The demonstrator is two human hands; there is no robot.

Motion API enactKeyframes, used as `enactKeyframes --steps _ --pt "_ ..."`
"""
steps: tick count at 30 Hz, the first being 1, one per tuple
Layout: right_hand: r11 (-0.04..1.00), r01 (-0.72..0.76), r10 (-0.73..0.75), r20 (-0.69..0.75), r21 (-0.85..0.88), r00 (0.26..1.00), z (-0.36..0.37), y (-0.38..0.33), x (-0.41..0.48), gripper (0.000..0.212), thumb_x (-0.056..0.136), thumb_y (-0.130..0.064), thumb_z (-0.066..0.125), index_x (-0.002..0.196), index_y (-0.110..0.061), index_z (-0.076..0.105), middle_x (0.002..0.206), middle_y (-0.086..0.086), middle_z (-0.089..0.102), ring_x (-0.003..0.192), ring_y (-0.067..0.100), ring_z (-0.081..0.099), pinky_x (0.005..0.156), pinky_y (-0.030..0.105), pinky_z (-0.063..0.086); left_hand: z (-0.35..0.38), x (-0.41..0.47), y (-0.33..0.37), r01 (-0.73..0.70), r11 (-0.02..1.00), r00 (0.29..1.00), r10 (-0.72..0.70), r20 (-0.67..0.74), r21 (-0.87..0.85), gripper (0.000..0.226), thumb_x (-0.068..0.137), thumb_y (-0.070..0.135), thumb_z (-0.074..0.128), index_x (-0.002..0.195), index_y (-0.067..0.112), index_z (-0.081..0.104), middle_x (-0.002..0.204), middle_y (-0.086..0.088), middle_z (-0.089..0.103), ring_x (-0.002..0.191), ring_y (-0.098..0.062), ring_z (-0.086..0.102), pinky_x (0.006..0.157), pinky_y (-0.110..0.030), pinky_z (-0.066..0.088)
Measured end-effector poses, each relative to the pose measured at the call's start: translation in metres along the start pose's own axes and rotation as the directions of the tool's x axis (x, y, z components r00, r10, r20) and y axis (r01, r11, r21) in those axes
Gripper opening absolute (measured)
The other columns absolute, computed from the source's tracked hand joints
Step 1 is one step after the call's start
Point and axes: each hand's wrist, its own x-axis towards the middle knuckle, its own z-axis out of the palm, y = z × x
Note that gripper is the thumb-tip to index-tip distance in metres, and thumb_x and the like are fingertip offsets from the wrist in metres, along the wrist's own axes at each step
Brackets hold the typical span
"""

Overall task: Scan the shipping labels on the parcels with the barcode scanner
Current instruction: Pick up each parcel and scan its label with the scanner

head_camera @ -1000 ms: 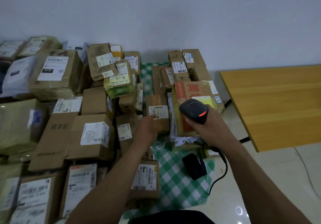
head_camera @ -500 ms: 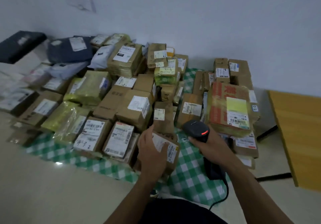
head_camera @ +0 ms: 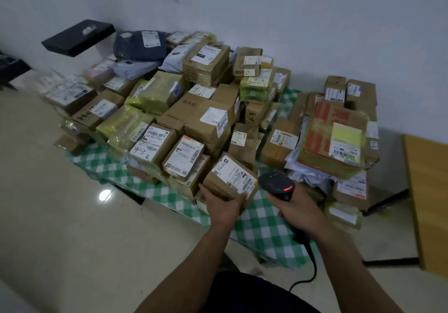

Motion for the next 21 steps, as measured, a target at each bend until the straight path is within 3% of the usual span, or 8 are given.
enactKeyframes --steps 4,7,9,12,17,21 --pt "0.997 -0.06 0.06 0.008 0.046 0.998 -0.001 0.008 -0.012 0.033 0.098 -0.025 0.072 0.127 -0.031 0.057 0.089 0.0 0.068 0.073 0.016 0.064 0.056 0.02 0.05 -0.01 -0.004 -0.005 -0.06 0.995 0.998 0.062 0.022 -0.081 0.137 0.074 0.008 0.092 0.164 0.033 -0.007 0.164 -0.008 0.033 0.146 -0.026 0.04 0.117 -0.042 0.035" --pt "0.997 -0.071 0.072 -0.023 0.027 0.997 -0.004 0.009 -0.019 0.038 0.099 -0.029 0.071 0.132 -0.033 0.055 0.081 -0.007 0.063 0.065 0.009 0.062 0.052 0.016 0.046 -0.019 -0.007 -0.012 -0.112 0.985 0.99 0.122 0.073 -0.131 0.132 0.072 0.006 0.092 0.163 0.041 0.003 0.155 -0.005 0.047 0.134 -0.02 0.054 0.113 -0.046 0.046" --pt "0.997 -0.071 0.072 -0.037 0.03 0.997 -0.006 0.008 -0.023 0.041 0.098 -0.034 0.071 0.136 -0.036 0.054 0.082 -0.011 0.063 0.06 0.005 0.064 0.056 0.019 0.047 -0.023 -0.013 -0.014 -0.16 0.978 0.974 0.179 0.14 -0.135 0.124 0.077 0.0 0.088 0.162 0.043 0.009 0.14 0.004 0.056 0.119 -0.008 0.061 0.096 -0.034 0.056" --pt "0.998 -0.03 0.033 -0.053 0.061 0.998 -0.008 0.005 -0.029 0.048 0.098 -0.035 0.071 0.142 -0.036 0.051 0.086 -0.011 0.067 0.061 0.007 0.067 0.064 0.026 0.049 -0.021 -0.023 -0.013 -0.23 0.965 0.931 0.256 0.258 -0.127 0.12 0.082 0.0 0.084 0.158 0.05 0.007 0.128 0.017 0.058 0.107 0.003 0.065 0.076 -0.018 0.057" --pt "0.994 0.051 -0.042 -0.089 0.097 0.995 -0.016 -0.008 -0.041 0.049 0.098 -0.029 0.072 0.138 -0.039 0.047 0.098 -0.006 0.071 0.064 0.007 0.068 0.06 0.018 0.052 -0.011 -0.033 -0.003 -0.252 0.955 0.883 0.292 0.368 -0.154 0.117 0.081 -0.002 0.084 0.157 0.05 0.011 0.129 0.011 0.061 0.1 0.008 0.068 0.077 -0.02 0.058" --pt "0.995 0.067 -0.059 -0.118 0.068 0.991 -0.029 -0.009 -0.044 0.048 0.097 -0.034 0.072 0.137 -0.039 0.047 0.083 -0.007 0.072 0.065 0.009 0.069 0.065 0.023 0.055 -0.009 -0.032 0.005 -0.29 0.95 0.824 0.308 0.475 -0.114 0.132 0.074 -0.002 0.089 0.159 0.05 0.004 0.134 0.021 0.053 0.108 0.01 0.064 0.083 -0.018 0.057"
